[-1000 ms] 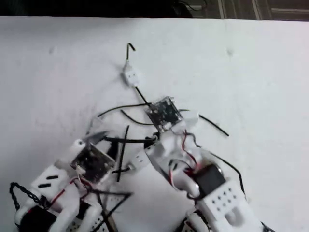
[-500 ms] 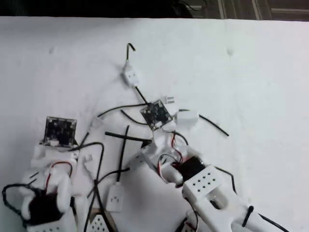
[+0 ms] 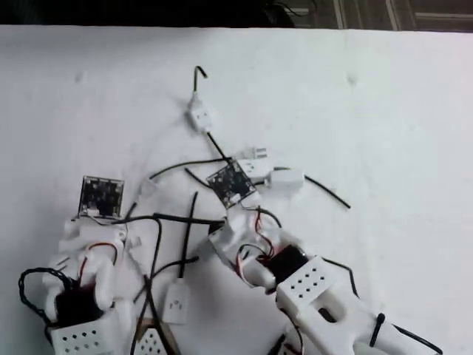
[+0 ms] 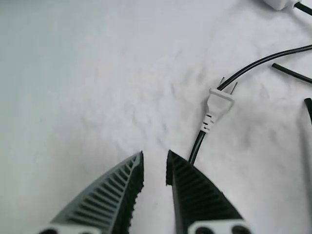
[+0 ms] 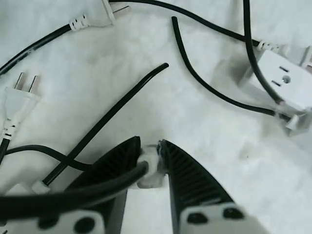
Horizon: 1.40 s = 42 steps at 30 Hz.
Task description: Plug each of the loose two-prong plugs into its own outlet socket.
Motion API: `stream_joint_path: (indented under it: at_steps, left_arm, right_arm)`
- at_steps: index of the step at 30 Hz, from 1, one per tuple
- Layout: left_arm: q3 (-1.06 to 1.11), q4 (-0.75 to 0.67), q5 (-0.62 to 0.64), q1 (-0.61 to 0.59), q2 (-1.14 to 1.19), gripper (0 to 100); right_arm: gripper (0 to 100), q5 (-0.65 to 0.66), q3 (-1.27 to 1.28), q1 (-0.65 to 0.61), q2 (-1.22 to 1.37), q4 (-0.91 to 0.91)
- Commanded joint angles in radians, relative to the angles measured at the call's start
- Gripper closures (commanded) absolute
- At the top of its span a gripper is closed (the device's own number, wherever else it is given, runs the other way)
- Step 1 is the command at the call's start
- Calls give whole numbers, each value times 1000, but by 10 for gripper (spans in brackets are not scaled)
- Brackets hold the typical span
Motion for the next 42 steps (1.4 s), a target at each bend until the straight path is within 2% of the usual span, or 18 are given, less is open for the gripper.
stream_joint_path:
  at_steps: [1,5,9,17,23,31,36,42]
  left_arm:
    - [-6,-17,-6,-10,-7,898]
    - [-6,-17,-6,-12,-5,898]
    - [-6,3,-6,-12,-5,898]
    - [-6,3,-8,-12,-5,898]
    - [-6,3,-8,-12,-5,898]
    - [-6,3,-8,-12,-5,898]
    - [-6,3,-8,-12,-5,898]
    - [-6,3,-8,-7,-5,896]
  right_arm:
    - [981,-3,-5,8,2,-19]
    - [981,3,14,15,4,-36]
    - [981,55,77,42,4,-128]
    - [981,60,91,47,2,-142]
    - [982,63,129,41,4,-134]
    - [982,189,186,41,4,-127]
    - [982,245,187,41,5,-50]
    - [981,252,190,42,4,-31]
